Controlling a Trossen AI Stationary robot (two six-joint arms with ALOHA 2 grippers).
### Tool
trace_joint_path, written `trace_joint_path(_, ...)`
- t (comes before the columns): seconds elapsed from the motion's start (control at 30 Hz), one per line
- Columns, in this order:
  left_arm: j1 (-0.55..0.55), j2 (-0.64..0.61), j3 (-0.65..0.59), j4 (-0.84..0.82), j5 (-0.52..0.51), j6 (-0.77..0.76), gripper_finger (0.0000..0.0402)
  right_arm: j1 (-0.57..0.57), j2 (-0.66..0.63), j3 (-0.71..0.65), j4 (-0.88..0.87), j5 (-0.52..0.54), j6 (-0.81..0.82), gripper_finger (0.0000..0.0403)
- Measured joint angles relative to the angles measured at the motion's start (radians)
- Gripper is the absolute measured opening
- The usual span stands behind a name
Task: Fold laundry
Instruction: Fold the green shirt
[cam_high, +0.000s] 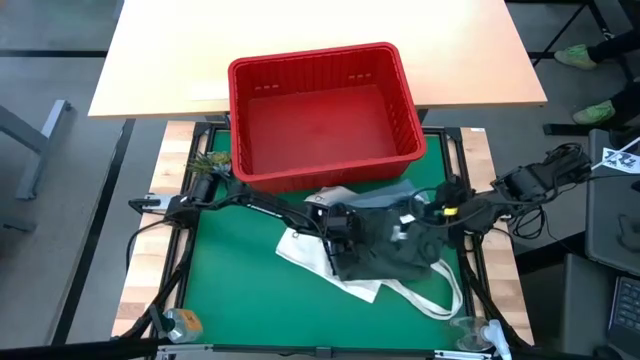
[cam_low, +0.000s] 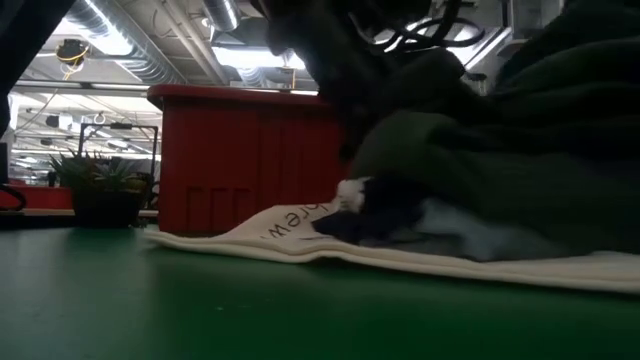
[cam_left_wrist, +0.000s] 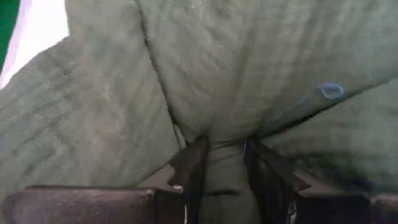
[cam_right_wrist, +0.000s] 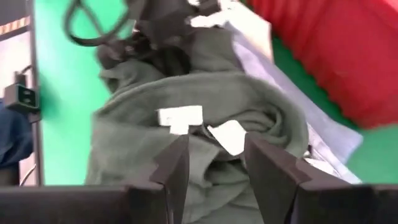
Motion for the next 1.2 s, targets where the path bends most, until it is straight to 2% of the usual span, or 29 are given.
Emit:
trace_joint_path(0.27,-0.009,0.006,0.123,-0.353,0.012,0.003,0.0112,0.0,0.152,0.0,0.14,-0.038,-0.11,0.0154)
trace_joint_path(0.5,-0.048,0.013,0.249,-0.685,0.007,0.003,0.0112,-0.035,0.297,0.0,0.31,-0.035,-0.307,0.0154)
trace_joint_path(0.63,-0.07,0.015,0.279,-0.721,-0.024,0.002,0.0112,-0.065,0.353,0.0,0.425,-0.134,-0.406,0.0154)
trace_joint_path(0.77,-0.082,0.016,0.324,-0.746,-0.028,0.003,0.0112,-0.072,0.37,0.0,0.428,-0.208,-0.442,0.0154)
trace_joint_path(1.07,-0.092,0.016,0.506,-0.815,-0.032,0.004,0.0112,-0.072,0.358,0.0,0.487,-0.222,-0.526,0.0154)
trace_joint_path(1.2,-0.091,0.015,0.59,-0.824,-0.037,0.011,0.0112,-0.072,0.381,0.0,0.555,-0.154,-0.562,0.0154)
